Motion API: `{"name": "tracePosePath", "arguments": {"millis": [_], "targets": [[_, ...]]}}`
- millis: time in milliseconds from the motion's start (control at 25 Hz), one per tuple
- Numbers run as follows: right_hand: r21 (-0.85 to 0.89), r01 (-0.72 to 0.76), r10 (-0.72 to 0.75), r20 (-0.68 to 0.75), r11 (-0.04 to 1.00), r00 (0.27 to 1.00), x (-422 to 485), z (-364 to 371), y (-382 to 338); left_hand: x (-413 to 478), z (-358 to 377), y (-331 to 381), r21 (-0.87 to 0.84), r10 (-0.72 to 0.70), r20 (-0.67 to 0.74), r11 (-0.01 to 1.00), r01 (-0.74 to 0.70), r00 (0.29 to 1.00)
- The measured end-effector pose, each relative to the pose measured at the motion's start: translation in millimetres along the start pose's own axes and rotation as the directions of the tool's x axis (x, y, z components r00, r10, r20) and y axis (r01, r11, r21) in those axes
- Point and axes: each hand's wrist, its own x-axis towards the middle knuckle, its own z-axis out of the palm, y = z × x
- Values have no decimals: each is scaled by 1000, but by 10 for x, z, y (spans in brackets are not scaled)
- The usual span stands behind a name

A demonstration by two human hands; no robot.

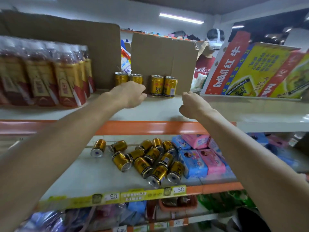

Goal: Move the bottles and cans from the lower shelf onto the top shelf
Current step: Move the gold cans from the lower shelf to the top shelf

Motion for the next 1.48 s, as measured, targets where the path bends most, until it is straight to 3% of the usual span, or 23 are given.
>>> {"name": "tracePosePath", "arguments": {"millis": [200, 480, 600, 760, 920, 1040, 1120, 1240, 1360, 1480], "targets": [[22, 43, -43, 11, 999, 999, -603, 23, -92, -685, -56, 293, -101, -14, 41, 995, 18, 999], [73, 194, -173, -227, 978, 958, -1162, 45, -289, -1399, -65, 556, -400, 69, -77, 912, -94, 995], [117, 238, -217, -171, 964, 961, -1351, 238, -407, -1673, 64, 556, -481, 194, -10, 859, -175, 981], [169, 127, -136, 40, 977, 990, -1636, 927, -751, -2016, 699, 274, -410, 241, 251, 904, -123, 938], [161, 21, -65, 272, 987, 960, -1756, 1632, -1094, -2187, 1441, -11, -372, 75, 360, 926, 70, 930], [153, -83, 14, 407, 985, 913, -1902, 2066, -1293, -2297, 1954, -168, -323, 16, 487, 932, 163, 873], [130, -62, 8, 380, 990, 925, -1944, 2260, -1371, -2313, 2180, -269, -335, 19, 523, 924, 185, 852], [201, -102, 26, 350, 974, 937, -1851, 2402, -1338, -2222, 2342, -370, -367, 20, 480, 913, 180, 877], [272, -199, 109, 312, 941, 944, -1559, 2538, -1209, -1996, 2477, -381, -284, -38, 463, 940, 188, 886], [295, -205, 128, 259, 933, 957, -1185, 2724, -1062, -1697, 2602, -442, -241, -116, 455, 938, 248, 883]]}}
